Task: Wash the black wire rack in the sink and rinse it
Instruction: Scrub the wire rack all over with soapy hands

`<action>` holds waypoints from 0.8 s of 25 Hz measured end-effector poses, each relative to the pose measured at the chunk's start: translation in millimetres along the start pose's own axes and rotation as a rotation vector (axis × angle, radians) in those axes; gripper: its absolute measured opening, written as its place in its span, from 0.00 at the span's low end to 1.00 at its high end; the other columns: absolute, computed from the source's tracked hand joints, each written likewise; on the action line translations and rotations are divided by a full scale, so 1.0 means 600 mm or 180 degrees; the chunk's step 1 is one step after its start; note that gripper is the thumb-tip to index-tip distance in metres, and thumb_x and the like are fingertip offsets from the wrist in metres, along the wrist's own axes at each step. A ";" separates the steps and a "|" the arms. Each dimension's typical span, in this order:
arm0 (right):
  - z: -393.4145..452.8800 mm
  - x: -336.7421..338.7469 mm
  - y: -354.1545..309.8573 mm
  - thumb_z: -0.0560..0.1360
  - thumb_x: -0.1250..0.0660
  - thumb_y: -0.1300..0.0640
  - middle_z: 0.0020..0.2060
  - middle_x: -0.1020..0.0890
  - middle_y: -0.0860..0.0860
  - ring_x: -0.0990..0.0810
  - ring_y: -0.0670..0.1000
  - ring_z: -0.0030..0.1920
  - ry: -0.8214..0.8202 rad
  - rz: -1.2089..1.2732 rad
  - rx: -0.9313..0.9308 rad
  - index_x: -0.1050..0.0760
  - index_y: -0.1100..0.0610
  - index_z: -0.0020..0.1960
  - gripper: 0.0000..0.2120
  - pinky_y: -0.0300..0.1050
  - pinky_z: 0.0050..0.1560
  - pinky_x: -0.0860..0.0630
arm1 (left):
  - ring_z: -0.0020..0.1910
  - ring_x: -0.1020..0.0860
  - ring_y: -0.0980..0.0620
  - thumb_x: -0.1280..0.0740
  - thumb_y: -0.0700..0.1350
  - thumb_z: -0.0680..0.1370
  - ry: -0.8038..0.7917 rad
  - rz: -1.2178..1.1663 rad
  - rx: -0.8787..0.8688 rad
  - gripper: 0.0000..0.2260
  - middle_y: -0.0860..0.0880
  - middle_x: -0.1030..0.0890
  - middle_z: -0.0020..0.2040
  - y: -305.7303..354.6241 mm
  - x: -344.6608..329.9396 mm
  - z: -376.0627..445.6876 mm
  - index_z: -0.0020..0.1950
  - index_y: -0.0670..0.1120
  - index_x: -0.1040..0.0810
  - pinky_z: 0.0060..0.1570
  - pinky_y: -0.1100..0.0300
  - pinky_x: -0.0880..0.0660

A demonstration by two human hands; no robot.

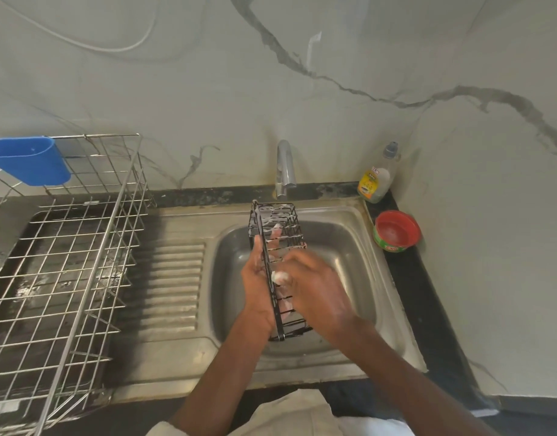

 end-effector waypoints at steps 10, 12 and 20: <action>-0.015 0.018 0.002 0.70 0.27 0.75 0.50 0.16 0.51 0.18 0.49 0.44 -0.0135 0.0098 0.0054 0.16 0.55 0.57 0.21 0.37 0.42 0.20 | 0.55 0.18 0.40 0.34 0.65 0.82 0.0251 -0.0021 0.0074 0.23 0.38 0.19 0.61 0.009 0.011 0.013 0.61 0.49 0.11 0.62 0.43 0.25; 0.012 0.004 -0.007 0.73 0.28 0.73 0.48 0.17 0.49 0.19 0.47 0.42 -0.0044 0.0239 -0.0366 0.16 0.53 0.62 0.23 0.34 0.41 0.22 | 0.62 0.23 0.37 0.32 0.63 0.82 0.0228 -0.0154 -0.0005 0.26 0.35 0.23 0.66 0.006 0.018 0.022 0.72 0.48 0.18 0.61 0.43 0.25; 0.025 0.011 -0.024 0.76 0.26 0.67 0.49 0.14 0.49 0.17 0.46 0.45 -0.0417 0.0080 -0.0350 0.14 0.53 0.56 0.13 0.42 0.52 0.18 | 0.46 0.21 0.43 0.30 0.59 0.81 0.0174 -0.0164 -0.0044 0.23 0.41 0.21 0.49 0.012 0.034 0.036 0.66 0.42 0.19 0.51 0.47 0.23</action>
Point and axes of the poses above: each hand's wrist, its own z-axis towards the middle knuckle, its own x-axis out of the back of the hand, y = z × x, the point moved 1 cm from there along z, towards the middle knuckle
